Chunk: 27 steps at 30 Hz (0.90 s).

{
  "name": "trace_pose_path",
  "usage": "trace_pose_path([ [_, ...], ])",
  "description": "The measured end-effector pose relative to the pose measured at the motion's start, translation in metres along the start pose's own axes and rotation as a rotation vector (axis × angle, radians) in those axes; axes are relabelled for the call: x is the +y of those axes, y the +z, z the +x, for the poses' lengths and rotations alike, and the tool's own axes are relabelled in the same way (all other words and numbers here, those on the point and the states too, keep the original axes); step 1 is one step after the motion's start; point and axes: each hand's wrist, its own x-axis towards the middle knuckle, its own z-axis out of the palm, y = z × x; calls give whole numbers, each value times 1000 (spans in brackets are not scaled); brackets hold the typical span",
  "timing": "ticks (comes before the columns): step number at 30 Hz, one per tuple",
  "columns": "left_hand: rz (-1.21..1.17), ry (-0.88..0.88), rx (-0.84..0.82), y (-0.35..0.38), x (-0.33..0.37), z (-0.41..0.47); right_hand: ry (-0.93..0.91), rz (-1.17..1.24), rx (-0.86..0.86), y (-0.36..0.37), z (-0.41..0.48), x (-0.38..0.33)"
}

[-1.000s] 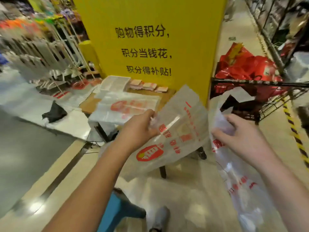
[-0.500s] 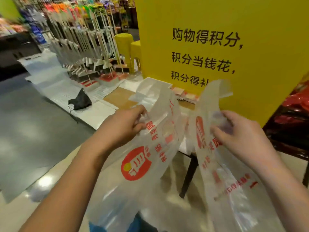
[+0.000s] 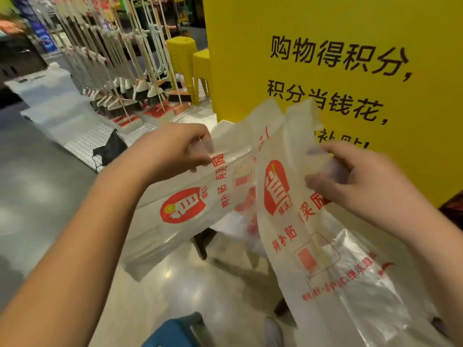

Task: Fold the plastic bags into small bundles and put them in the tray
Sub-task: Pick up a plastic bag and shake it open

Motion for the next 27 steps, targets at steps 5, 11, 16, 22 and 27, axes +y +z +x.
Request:
trace_pose_path([
  [5,-16,62,31,-10,-6,48,-50,4,-6,-16,57,21],
  [11,-1,108,-96,-11,-17,93,-26,-31,-2,-35,122,62],
  [16,52,164,-198,-16,-14,124,-51,-10,-79,-44,159,78],
  [22,-16,248,-366,-26,-8,169,-40,-36,-32,-53,189,89],
  [27,36,328,-462,-8,-17,213,38,-204,-22,-46,208,76],
])
